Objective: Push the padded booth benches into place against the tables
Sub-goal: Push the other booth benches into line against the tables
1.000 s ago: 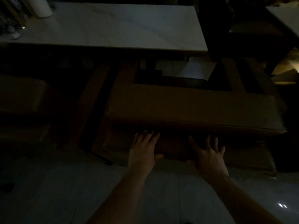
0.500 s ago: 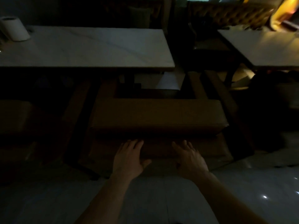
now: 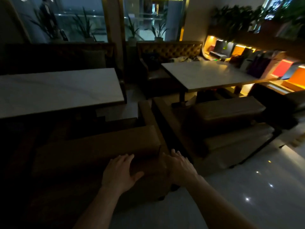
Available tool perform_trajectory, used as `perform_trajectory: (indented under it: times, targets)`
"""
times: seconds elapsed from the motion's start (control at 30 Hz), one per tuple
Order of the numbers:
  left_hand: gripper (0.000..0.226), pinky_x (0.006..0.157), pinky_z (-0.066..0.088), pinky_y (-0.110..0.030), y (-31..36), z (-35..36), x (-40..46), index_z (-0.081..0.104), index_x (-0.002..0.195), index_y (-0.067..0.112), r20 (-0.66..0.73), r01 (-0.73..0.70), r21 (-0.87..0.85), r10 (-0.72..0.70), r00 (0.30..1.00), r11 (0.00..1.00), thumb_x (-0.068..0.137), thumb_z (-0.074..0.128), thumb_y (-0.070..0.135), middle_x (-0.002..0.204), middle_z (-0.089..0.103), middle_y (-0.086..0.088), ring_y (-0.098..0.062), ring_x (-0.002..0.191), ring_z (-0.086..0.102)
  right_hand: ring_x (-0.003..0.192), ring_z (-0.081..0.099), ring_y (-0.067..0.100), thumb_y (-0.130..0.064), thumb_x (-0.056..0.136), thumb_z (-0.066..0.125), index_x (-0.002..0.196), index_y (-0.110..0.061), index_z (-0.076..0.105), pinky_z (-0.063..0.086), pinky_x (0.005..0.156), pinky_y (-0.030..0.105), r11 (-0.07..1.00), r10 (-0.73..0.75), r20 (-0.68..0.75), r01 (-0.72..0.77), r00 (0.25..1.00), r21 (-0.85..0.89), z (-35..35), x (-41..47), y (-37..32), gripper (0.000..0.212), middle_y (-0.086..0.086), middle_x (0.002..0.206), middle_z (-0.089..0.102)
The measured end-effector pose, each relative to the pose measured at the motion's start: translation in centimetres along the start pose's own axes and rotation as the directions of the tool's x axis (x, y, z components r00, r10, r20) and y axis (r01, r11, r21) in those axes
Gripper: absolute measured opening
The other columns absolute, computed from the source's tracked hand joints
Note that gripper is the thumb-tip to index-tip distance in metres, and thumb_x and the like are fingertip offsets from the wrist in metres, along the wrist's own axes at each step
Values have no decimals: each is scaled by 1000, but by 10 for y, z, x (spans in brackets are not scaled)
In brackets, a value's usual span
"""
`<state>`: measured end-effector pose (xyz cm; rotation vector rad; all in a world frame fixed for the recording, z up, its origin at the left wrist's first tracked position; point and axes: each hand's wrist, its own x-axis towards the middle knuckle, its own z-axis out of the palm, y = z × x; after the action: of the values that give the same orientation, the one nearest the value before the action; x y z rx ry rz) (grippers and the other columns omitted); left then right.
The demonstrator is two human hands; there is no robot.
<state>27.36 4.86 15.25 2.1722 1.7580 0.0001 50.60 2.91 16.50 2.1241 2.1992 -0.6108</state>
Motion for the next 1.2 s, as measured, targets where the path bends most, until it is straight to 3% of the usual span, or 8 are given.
perform_trajectory:
  times: [0.17, 0.33, 0.47, 0.63, 0.8, 1.2]
  targets:
    - [86, 118, 21, -42, 120, 6, 20, 18, 154, 35, -20, -49, -11, 49, 999, 999, 84, 45, 76, 161, 22, 7, -18, 147, 20, 145, 20, 34, -66, 86, 51, 152, -35, 21, 27, 114, 56, 999, 34, -60, -33, 998, 20, -43, -18, 116, 79, 13, 161, 17]
    - [86, 118, 22, -41, 237, 22, 41, 18, 154, 35, -39, -65, -50, 64, 997, 997, 84, 46, 76, 161, 20, 8, -17, 146, 20, 146, 19, 33, -57, 90, 52, 153, -35, 21, 28, 114, 52, 997, 75, -58, -73, 996, 27, -74, -33, 236, 74, 12, 160, 19]
    - [86, 119, 21, -40, 305, 39, 66, 16, 155, 33, -6, -92, -56, 92, 996, 994, 86, 45, 75, 163, 18, 5, -19, 147, 19, 143, 26, 33, -46, 87, 58, 147, -41, 30, 36, 110, 51, 997, 71, -44, -70, 996, 36, -85, -30, 315, 67, 10, 155, 30]
    - [86, 120, 18, -40, 367, 74, 118, 15, 155, 33, 27, -115, -81, 117, 993, 990, 86, 48, 72, 163, 17, 5, -19, 147, 18, 146, 22, 29, -65, 79, 60, 153, -38, 19, 34, 113, 49, 994, 104, -40, -103, 994, 26, -87, -10, 396, 88, 6, 160, 22]
    - [87, 119, 18, -39, 421, 114, 188, 19, 154, 32, 35, -122, -116, 127, 991, 986, 85, 52, 71, 161, 22, 5, -19, 146, 21, 147, 19, 27, -65, 85, 56, 153, -37, 18, 33, 113, 47, 990, 141, -61, -142, 988, -14, -94, 30, 474, 84, 7, 162, 18]
    - [87, 116, 25, -40, 498, 186, 298, 20, 153, 34, 103, -4, -106, 15, 995, 994, 82, 56, 70, 158, 26, 5, -19, 143, 26, 149, 15, 31, -70, 84, 52, 153, -35, 20, 25, 117, 49, 993, 104, 89, -98, 991, -63, -101, 136, 621, 84, 12, 163, 16]
